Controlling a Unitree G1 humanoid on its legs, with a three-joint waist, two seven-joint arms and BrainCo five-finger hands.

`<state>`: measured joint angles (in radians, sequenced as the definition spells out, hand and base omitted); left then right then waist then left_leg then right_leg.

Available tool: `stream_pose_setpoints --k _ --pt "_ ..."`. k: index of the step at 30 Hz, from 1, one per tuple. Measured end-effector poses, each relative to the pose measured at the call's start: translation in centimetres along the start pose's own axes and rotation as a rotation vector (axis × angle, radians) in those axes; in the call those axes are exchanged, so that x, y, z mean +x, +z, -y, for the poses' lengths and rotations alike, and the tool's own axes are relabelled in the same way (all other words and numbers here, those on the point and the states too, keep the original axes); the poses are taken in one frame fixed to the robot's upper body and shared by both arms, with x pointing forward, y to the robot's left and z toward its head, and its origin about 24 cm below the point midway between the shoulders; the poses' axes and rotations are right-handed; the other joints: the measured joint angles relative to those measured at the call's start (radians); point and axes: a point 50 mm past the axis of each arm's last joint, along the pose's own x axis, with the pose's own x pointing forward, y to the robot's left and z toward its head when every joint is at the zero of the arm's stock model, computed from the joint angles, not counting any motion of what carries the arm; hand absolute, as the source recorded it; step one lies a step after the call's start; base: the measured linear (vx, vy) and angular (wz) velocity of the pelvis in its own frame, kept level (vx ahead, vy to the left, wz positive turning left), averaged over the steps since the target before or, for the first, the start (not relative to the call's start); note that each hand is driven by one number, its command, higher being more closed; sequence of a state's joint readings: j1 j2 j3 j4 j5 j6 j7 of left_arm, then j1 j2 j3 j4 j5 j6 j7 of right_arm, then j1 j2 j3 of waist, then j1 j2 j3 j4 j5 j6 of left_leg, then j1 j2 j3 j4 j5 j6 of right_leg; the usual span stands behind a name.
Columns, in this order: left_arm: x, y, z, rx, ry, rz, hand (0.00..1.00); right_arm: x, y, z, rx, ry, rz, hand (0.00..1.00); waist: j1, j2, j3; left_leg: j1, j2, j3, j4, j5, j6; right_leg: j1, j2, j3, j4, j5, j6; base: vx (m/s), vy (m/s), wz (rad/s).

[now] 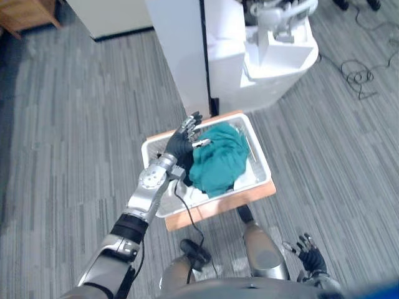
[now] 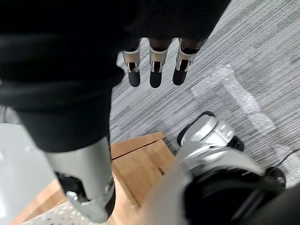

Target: Tidy the bed and pick cloth on bed and put in laundry

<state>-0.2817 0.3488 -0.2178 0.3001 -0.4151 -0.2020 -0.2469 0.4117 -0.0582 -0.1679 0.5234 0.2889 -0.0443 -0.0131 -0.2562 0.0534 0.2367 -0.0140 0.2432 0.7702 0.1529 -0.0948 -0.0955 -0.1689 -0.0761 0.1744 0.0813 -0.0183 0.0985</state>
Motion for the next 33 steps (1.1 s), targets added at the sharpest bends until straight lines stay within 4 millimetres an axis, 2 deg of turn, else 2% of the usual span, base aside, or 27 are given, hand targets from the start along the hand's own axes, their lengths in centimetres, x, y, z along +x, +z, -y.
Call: stream_pose_setpoints --k 3,7,11,13,16,19,21,22,24,26,27,29,31,33 --pt "-1.6 -1.3 -0.6 -0.012 -0.053 -0.082 0.0 -0.6 -2.6 1.7 0.02 -0.083 -0.102 0.0 -0.002 0.024 -0.069 0.058 -0.02 -0.026 -0.077 0.034 -0.014 0.058 -0.001 -0.047 -0.02 0.0 0.0 0.06 0.001 0.29" --pt "-3.4 -2.1 -1.8 -0.049 -0.034 -0.115 0.0 -1.3 -4.5 3.5 0.022 -0.167 -0.184 0.0 -0.002 0.05 -0.123 0.104 -0.044 -0.067 -0.146 0.066 -0.017 0.11 -0.006 -0.089 -0.041 -0.001 -0.001 0.01 -0.02 0.22" --pt "-4.4 -1.1 -3.3 -0.114 0.069 -0.045 0.0 -1.8 -5.5 4.5 0.036 -0.215 -0.222 0.0 0.001 0.044 -0.153 0.11 -0.063 -0.103 -0.19 0.1 -0.009 0.129 -0.012 -0.134 -0.05 -0.006 -0.009 -0.07 -0.048 0.32" --pt "-5.3 -0.7 -4.7 -0.156 0.162 -0.003 0.0 -2.1 -5.9 5.2 0.058 -0.25 -0.232 0.0 0.013 0.035 -0.16 0.134 -0.074 -0.127 -0.227 0.125 -0.006 0.156 -0.015 -0.164 -0.055 -0.012 -0.016 -0.09 -0.042 0.28" --pt "-6.5 -0.2 -5.8 -0.17 0.254 0.032 0.0 -2.3 -6.2 5.5 0.068 -0.257 -0.234 0.0 0.033 0.023 -0.176 0.141 -0.083 -0.151 -0.251 0.144 -0.003 0.164 -0.016 -0.188 -0.06 -0.015 -0.019 -0.1 -0.037 0.27" --pt "-8.6 -0.4 -6.9 -0.22 0.385 0.063 0.0 -2.3 -6.0 5.6 0.077 -0.244 -0.212 0.0 0.058 0.01 -0.197 0.136 -0.086 -0.187 -0.256 0.15 0.002 0.181 -0.024 -0.225 -0.062 -0.026 -0.02 -0.07 -0.032 0.39" --pt "-11.3 -1.4 -7.7 -0.253 0.528 0.055 0.0 -2.3 -5.9 5.6 0.076 -0.232 -0.197 0.0 0.086 0.003 -0.22 0.138 -0.091 -0.208 -0.256 0.149 0.002 0.197 -0.03 -0.243 -0.063 -0.03 -0.019 -0.01 -0.009 0.24" --pt "-12.0 -1.7 -7.8 -0.269 0.564 0.053 0.0 -2.3 -5.9 5.5 0.077 -0.225 -0.196 0.0 0.09 0.001 -0.224 0.138 -0.092 -0.215 -0.256 0.149 0.002 0.2 -0.031 -0.247 -0.063 -0.032 -0.017 0.0 -0.004 0.33" --pt "-14.8 -3.4 -7.5 -0.348 0.696 0.03 0.0 -2.2 -5.9 5.0 0.065 -0.196 -0.198 0.0 0.112 -0.009 -0.233 0.14 -0.098 -0.239 -0.256 0.148 0.004 0.218 -0.039 -0.272 -0.061 -0.041 -0.015 0.01 -0.003 0.33" --pt "-16.6 -5.0 -6.9 -0.395 0.768 -0.017 0.0 -2.1 -5.9 4.6 0.057 -0.174 -0.2 0.0 0.132 -0.012 -0.235 0.141 -0.101 -0.253 -0.256 0.147 0.005 0.227 -0.042 -0.279 -0.055 -0.047 -0.015 0.02 0.001 0.27" --pt "-18.6 -7.1 -6.0 -0.449 0.837 -0.093 0.0 -2.0 -5.9 4.3 0.049 -0.156 -0.202 0.0 0.145 -0.015 -0.236 0.143 -0.105 -0.265 -0.256 0.146 0.007 0.234 -0.047 -0.291 -0.048 -0.055 -0.013 0.03 0.005 0.32" --pt "-20.6 -9.3 -4.6 -0.493 0.892 -0.209 0.0 -1.9 -5.9 4.0 0.029 -0.139 -0.203 0.0 0.158 -0.018 -0.236 0.15 -0.107 -0.277 -0.256 0.144 0.01 0.247 -0.051 -0.299 -0.043 -0.063 -0.01 0.04 0.005 0.23" --pt "-24.3 -13.0 -1.6 -0.625 1.002 -0.398 0.0 -1.8 -5.9 3.4 -0.005 -0.102 -0.195 0.0 0.171 -0.023 -0.241 0.155 -0.112 -0.29 -0.256 0.141 0.011 0.249 -0.058 -0.31 -0.024 -0.083 -0.009 0.05 0.006 0.16" --pt "-27.0 -15.1 0.7 -0.723 1.087 -0.517 0.0 -1.8 -5.9 3.1 -0.023 -0.08 -0.186 0.0 0.188 -0.032 -0.247 0.157 -0.114 -0.294 -0.256 0.137 0.01 0.253 -0.064 -0.326 -0.009 -0.099 -0.008 0.03 -0.002 0.15"
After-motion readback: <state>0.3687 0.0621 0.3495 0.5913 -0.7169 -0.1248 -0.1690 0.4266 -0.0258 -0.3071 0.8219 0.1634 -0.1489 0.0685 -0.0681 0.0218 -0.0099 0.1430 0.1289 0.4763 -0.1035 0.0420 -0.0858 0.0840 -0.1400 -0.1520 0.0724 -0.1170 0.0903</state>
